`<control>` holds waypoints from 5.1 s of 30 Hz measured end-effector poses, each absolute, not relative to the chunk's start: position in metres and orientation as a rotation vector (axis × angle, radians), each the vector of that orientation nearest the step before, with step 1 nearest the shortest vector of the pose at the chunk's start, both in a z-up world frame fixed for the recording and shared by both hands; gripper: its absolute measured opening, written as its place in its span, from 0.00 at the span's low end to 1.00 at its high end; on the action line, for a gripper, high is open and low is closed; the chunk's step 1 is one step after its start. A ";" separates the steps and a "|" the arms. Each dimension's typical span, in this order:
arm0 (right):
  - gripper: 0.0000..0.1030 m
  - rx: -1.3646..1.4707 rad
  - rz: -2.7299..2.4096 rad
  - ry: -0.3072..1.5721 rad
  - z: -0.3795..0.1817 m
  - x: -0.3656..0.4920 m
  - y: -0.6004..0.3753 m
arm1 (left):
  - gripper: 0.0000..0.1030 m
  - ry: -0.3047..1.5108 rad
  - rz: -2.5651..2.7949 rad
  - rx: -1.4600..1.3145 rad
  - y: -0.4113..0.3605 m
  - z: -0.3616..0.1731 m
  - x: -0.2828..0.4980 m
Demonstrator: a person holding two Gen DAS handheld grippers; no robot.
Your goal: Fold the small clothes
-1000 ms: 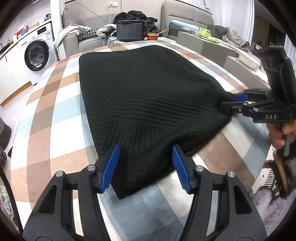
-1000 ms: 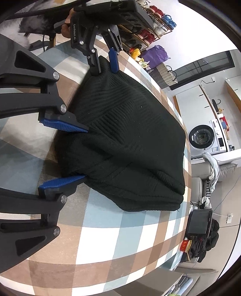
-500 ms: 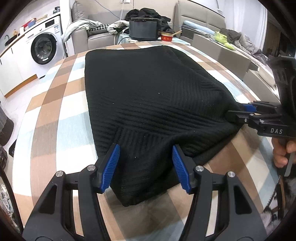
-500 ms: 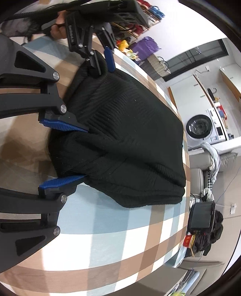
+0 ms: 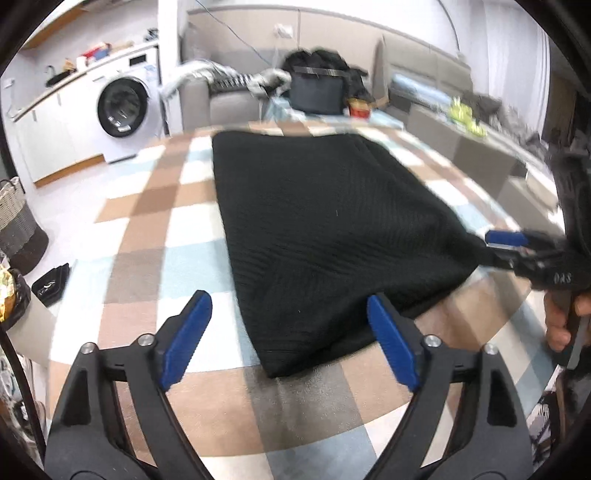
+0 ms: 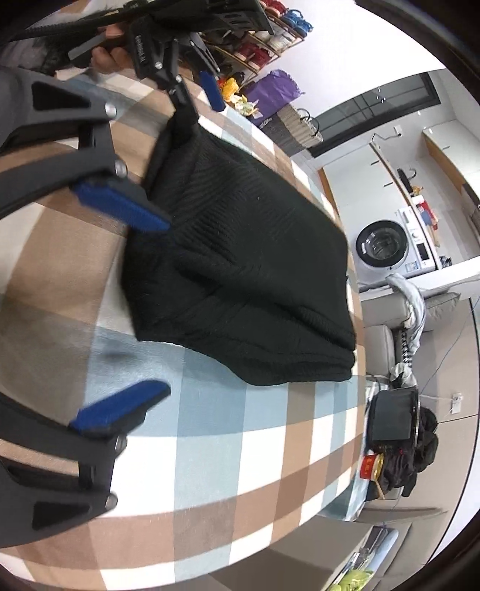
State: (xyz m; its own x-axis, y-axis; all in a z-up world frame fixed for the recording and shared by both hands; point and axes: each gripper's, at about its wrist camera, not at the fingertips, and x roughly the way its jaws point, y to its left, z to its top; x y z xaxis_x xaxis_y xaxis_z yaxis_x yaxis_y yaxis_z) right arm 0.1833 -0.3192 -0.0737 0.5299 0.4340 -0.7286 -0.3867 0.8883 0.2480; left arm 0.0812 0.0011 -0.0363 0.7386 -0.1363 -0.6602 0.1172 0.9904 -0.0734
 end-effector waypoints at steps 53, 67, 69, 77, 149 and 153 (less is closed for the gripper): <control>1.00 0.049 0.564 0.450 -0.036 0.139 -0.328 | 0.99 0.483 -0.057 -0.127 0.014 -0.025 0.044; 1.00 0.054 0.562 0.455 -0.037 0.139 -0.328 | 0.99 0.482 -0.056 -0.131 0.015 -0.025 0.042; 1.00 0.053 0.562 0.454 -0.037 0.139 -0.327 | 0.99 0.483 -0.053 -0.131 0.015 -0.025 0.042; 1.00 0.052 0.561 0.453 -0.036 0.137 -0.325 | 0.99 0.482 -0.056 -0.133 0.015 -0.024 0.042; 1.00 0.054 0.558 0.452 -0.036 0.136 -0.324 | 0.99 0.483 -0.055 -0.139 0.017 -0.025 0.042; 1.00 0.055 0.558 0.451 -0.035 0.136 -0.324 | 0.99 0.483 -0.053 -0.139 0.017 -0.025 0.042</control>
